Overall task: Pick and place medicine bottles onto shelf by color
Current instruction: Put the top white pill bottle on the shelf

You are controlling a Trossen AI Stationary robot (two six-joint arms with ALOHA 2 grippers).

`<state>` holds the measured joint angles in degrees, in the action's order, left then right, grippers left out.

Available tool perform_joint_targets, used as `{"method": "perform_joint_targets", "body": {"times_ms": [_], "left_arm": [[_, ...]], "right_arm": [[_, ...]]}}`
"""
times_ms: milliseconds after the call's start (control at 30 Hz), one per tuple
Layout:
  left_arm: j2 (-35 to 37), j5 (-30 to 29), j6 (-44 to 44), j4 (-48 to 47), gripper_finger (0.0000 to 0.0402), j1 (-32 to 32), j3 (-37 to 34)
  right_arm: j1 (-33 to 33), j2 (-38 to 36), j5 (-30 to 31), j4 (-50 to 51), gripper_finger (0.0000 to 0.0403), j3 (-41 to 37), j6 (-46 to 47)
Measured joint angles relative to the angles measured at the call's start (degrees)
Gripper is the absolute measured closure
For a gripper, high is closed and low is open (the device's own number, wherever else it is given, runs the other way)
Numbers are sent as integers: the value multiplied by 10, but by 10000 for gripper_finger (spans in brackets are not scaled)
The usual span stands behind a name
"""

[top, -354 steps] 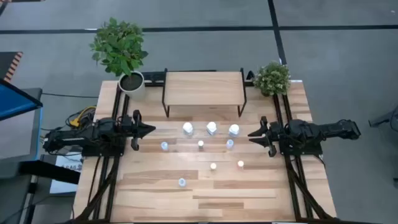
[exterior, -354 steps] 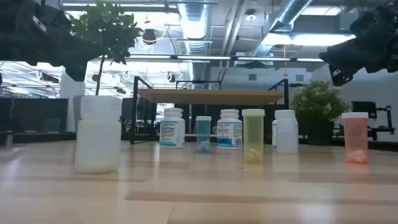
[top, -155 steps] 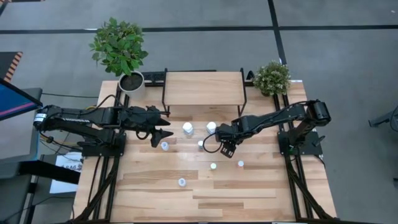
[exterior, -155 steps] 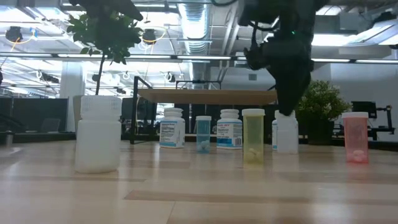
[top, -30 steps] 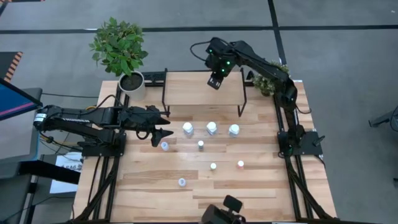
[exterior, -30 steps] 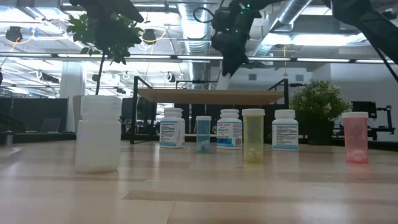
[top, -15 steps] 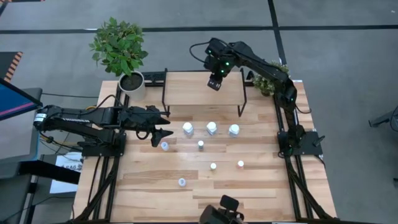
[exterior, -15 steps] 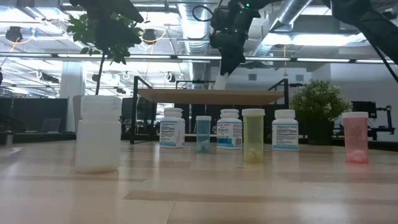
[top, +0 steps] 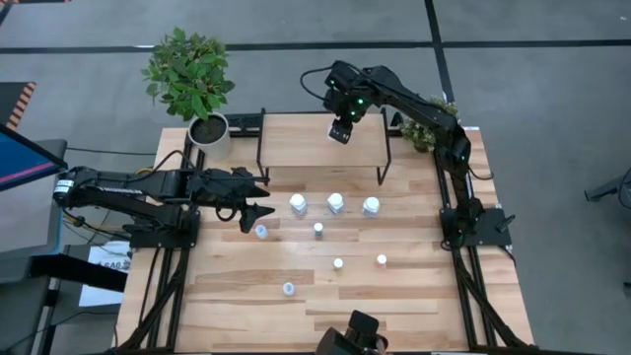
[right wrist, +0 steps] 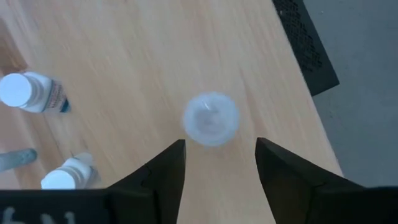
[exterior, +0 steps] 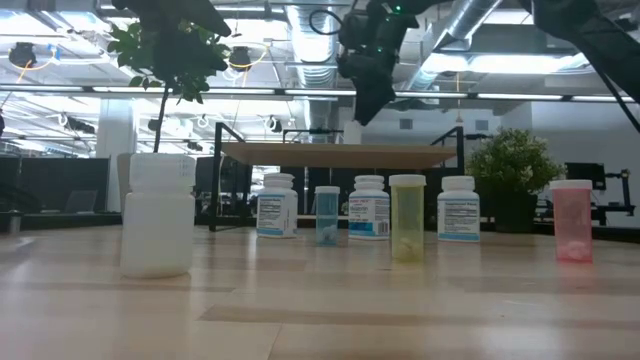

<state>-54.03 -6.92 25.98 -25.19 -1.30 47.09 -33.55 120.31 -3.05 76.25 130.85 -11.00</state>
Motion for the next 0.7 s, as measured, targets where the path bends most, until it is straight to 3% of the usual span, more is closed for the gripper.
{"method": "perform_joint_targets", "body": {"times_ms": [233,367,533,700], "left_arm": [[0,0,0,0,142,0,0],[0,0,-10,0,143,0,0],[0,5,-39,0,143,0,0],[0,26,-41,-12,143,0,0]], "right_arm": [[9,-10,2,10,175,3,16],[14,-27,3,69,178,34,66],[29,-80,-1,142,186,36,117],[62,-163,-16,136,191,-21,131]]}}
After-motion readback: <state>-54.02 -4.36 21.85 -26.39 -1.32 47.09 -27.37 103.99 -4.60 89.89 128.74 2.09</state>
